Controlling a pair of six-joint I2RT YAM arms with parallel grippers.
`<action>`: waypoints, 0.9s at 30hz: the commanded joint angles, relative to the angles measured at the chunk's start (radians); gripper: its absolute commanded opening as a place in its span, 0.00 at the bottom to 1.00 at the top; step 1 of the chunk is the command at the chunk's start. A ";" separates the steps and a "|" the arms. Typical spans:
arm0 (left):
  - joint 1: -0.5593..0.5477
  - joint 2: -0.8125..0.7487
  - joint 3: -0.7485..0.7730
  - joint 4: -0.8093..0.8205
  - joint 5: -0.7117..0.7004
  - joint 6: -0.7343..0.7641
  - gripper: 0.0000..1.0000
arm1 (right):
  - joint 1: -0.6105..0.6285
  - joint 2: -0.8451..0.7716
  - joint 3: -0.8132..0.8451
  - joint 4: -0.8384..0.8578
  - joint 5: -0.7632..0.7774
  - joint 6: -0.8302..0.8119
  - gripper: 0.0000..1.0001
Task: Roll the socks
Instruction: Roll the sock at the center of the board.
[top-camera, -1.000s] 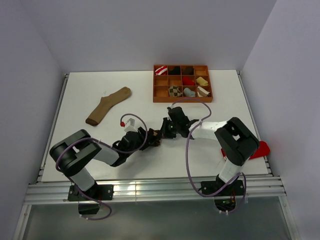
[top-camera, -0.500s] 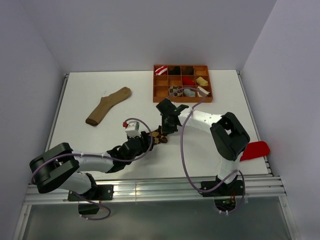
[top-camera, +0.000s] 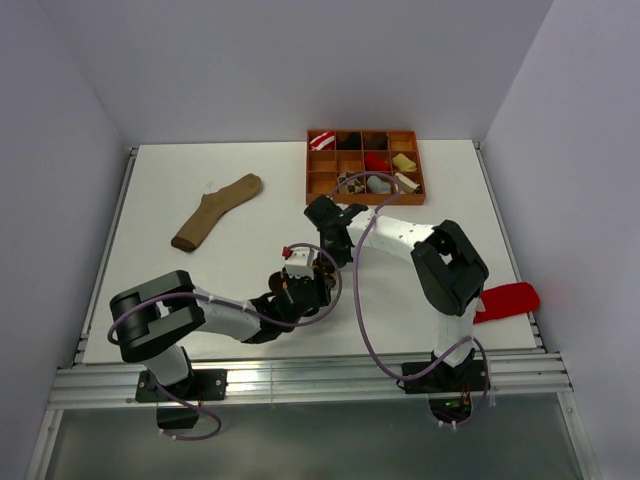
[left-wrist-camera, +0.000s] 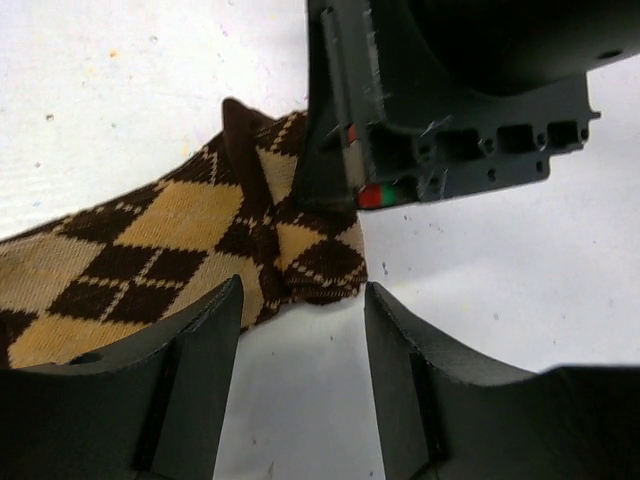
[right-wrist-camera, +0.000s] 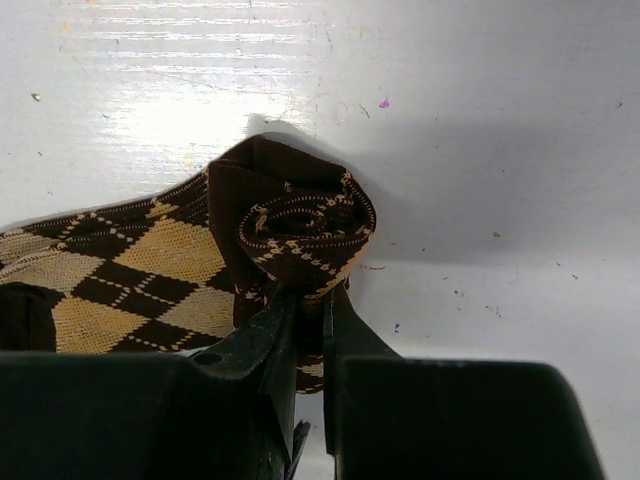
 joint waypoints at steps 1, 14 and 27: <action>-0.004 0.040 0.067 0.055 -0.042 0.039 0.57 | 0.009 0.038 0.017 -0.095 0.022 -0.007 0.00; -0.004 0.193 0.193 -0.017 -0.027 -0.017 0.48 | 0.011 0.050 0.034 -0.108 0.011 0.003 0.00; 0.088 0.117 0.003 0.084 0.131 -0.223 0.00 | -0.026 -0.180 -0.192 0.214 -0.136 0.038 0.21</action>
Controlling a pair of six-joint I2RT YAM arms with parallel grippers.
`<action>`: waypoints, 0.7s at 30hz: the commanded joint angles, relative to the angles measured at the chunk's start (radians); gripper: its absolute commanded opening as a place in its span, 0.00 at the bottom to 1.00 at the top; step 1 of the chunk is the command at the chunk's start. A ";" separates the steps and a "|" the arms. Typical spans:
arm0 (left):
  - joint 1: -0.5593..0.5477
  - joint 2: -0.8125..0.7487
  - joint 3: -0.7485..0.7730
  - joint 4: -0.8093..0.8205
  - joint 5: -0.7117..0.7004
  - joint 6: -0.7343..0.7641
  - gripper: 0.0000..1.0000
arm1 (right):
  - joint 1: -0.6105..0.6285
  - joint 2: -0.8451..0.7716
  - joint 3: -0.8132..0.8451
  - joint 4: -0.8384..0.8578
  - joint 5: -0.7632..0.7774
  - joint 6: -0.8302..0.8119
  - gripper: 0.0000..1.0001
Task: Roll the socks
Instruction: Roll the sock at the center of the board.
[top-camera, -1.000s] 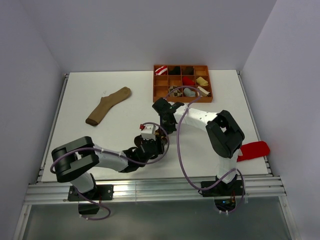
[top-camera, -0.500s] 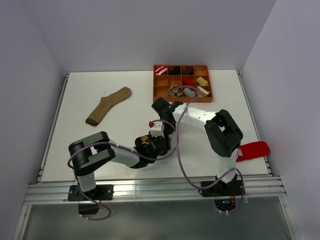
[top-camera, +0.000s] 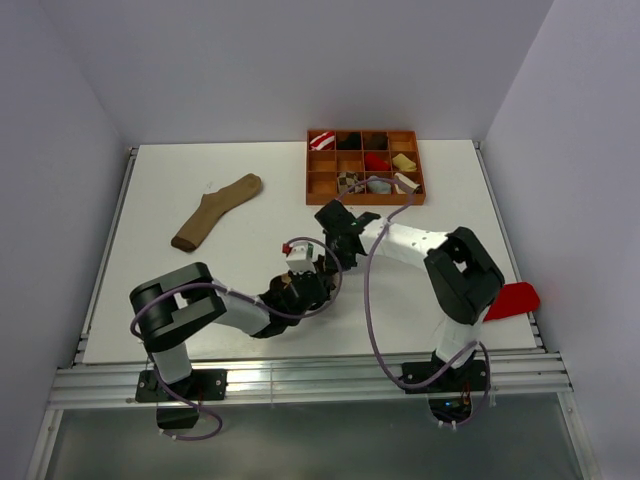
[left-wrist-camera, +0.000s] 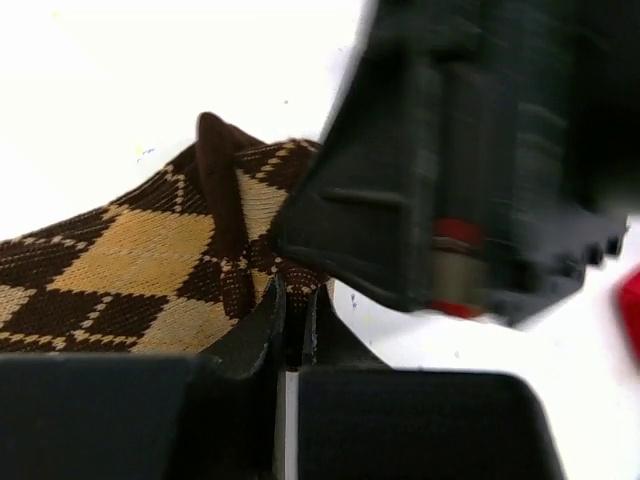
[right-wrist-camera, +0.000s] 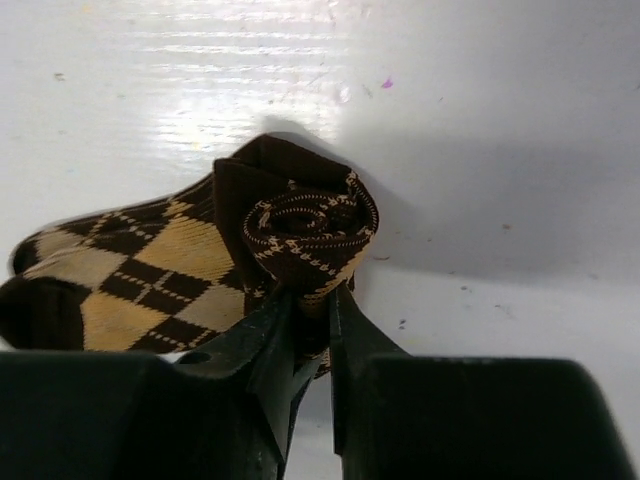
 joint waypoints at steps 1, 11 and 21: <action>0.062 -0.036 -0.120 0.034 0.123 -0.110 0.00 | -0.019 -0.127 -0.134 0.145 -0.123 0.044 0.28; 0.206 -0.036 -0.230 0.181 0.421 -0.272 0.00 | -0.164 -0.439 -0.563 0.702 -0.252 0.152 0.56; 0.278 -0.004 -0.299 0.295 0.559 -0.377 0.00 | -0.176 -0.309 -0.644 0.975 -0.394 0.182 0.56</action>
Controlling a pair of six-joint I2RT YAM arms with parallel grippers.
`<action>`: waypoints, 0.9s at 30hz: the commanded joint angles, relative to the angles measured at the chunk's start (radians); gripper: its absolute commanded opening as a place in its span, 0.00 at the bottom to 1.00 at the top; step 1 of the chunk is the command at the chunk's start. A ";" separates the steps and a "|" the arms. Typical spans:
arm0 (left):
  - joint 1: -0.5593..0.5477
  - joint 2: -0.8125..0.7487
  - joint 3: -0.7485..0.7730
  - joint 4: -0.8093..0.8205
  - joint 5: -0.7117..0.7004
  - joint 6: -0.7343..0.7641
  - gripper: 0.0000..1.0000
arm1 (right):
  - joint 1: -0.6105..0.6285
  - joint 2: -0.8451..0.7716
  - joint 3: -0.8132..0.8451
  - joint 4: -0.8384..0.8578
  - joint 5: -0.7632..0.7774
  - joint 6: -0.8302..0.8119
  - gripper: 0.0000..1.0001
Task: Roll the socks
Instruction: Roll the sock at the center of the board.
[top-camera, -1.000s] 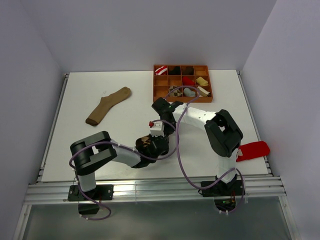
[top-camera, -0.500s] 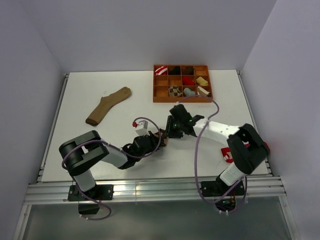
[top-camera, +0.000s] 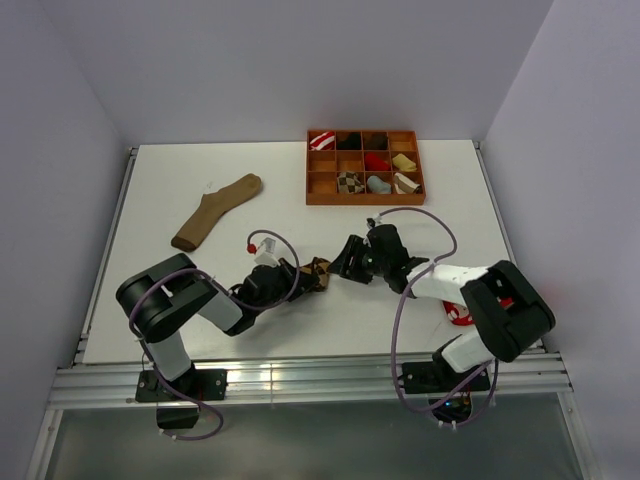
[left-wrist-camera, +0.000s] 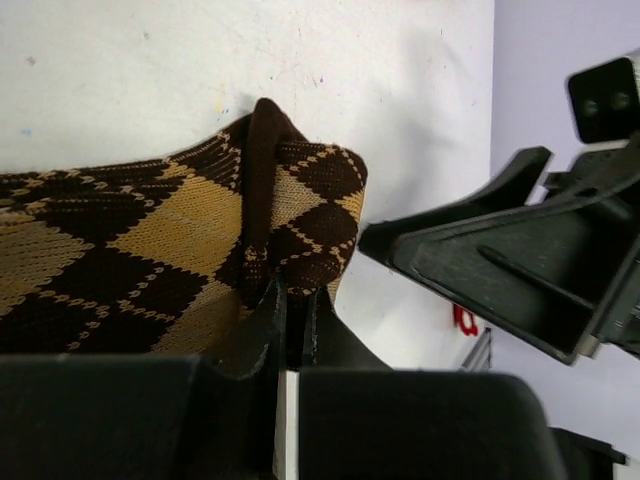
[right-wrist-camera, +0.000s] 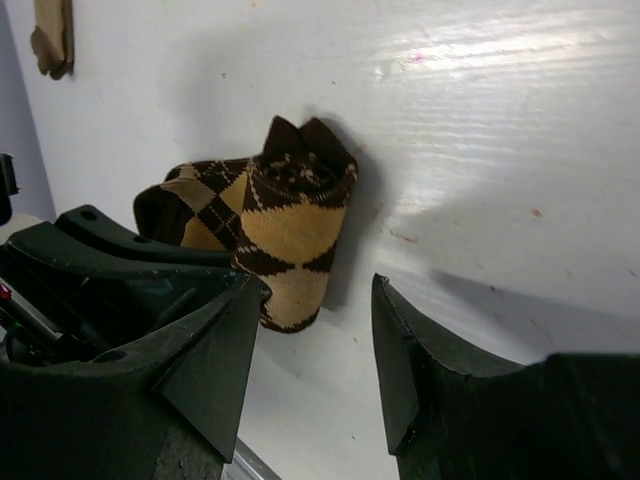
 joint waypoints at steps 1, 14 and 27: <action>0.014 0.023 -0.052 -0.022 0.061 -0.053 0.01 | -0.005 0.063 0.003 0.201 -0.080 0.023 0.56; 0.047 0.074 -0.084 0.009 0.105 -0.092 0.01 | 0.023 0.323 0.020 0.402 -0.261 0.053 0.56; 0.074 0.072 -0.034 -0.117 0.125 0.008 0.24 | 0.024 0.304 0.058 0.246 -0.193 -0.055 0.00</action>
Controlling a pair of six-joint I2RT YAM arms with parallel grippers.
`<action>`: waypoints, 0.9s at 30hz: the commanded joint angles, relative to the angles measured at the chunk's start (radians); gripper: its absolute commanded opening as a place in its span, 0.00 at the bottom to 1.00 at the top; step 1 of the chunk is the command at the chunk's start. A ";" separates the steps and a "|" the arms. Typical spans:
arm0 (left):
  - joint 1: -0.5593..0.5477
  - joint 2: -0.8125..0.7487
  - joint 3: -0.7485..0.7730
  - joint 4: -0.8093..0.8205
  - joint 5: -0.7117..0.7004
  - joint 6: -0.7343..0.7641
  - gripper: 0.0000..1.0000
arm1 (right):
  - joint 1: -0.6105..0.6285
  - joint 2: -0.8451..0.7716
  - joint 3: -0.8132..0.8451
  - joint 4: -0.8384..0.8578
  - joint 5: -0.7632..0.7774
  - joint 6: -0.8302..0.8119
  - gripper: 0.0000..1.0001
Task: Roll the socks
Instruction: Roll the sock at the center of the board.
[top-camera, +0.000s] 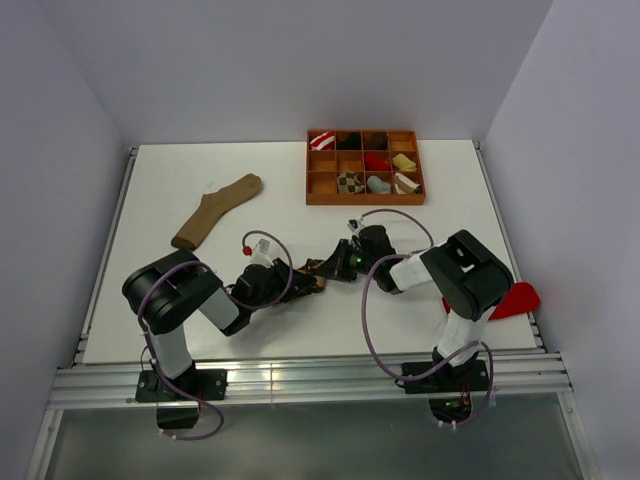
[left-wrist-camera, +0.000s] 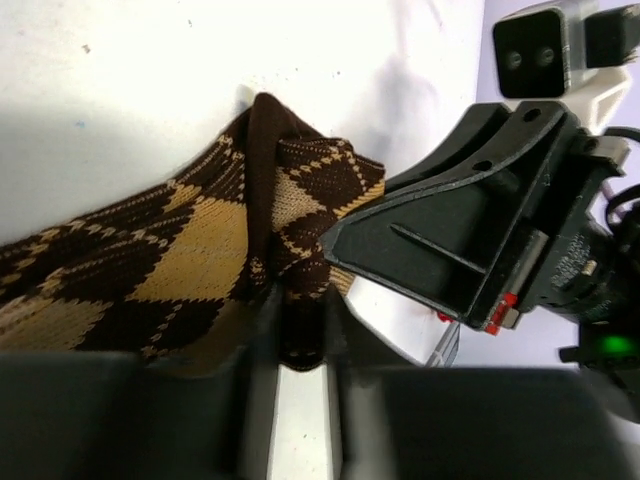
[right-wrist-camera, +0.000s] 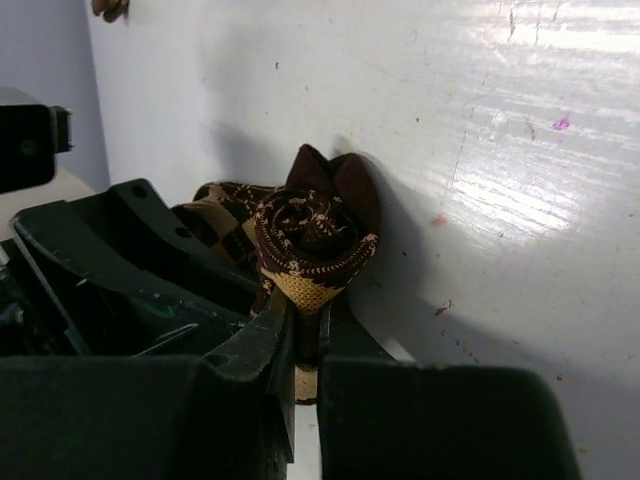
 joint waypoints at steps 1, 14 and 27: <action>-0.002 -0.017 0.024 -0.313 -0.016 0.128 0.30 | 0.020 -0.039 0.042 -0.202 0.080 -0.104 0.00; -0.001 -0.299 0.134 -0.734 -0.326 0.370 0.52 | 0.131 -0.087 0.350 -0.873 0.447 -0.275 0.00; 0.008 -0.186 0.153 -0.768 -0.414 0.419 0.23 | 0.225 -0.061 0.492 -1.055 0.564 -0.396 0.00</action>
